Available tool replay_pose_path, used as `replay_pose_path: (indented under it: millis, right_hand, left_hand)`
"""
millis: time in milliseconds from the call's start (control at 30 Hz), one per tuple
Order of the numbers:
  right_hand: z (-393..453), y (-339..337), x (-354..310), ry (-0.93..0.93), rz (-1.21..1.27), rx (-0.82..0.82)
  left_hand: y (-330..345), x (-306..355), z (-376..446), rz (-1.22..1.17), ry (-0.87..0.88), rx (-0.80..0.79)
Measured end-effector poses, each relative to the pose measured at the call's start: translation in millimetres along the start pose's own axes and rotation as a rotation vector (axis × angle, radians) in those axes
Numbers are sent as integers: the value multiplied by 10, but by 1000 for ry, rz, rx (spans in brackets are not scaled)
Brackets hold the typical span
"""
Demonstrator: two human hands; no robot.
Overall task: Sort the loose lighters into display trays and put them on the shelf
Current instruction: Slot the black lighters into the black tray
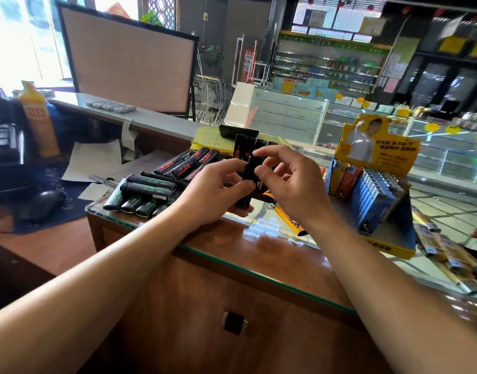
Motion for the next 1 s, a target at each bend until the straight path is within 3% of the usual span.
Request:
replay_pose_path:
  millis: [433, 633, 900, 1000]
  right_hand:
    - [-1, -92, 27, 85, 114, 184]
    - [-11, 4, 20, 133, 196, 122]
    - [6, -33, -42, 99, 180, 132]
    - [43, -204, -8, 102, 219, 266]
  left_hand:
    - [-30, -6, -3, -61, -11, 45]
    - [-60, -10, 4, -86, -6, 99]
    - [-20, 11, 4, -4, 71, 81]
    - [-42, 18, 4, 149, 149, 167]
Point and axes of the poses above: each hand's wrist, its own z-axis towards the middle knuckle, its own y-axis out of the palm, x = y × z, the point moved 4 cm from there along z, towards the middle knuckle
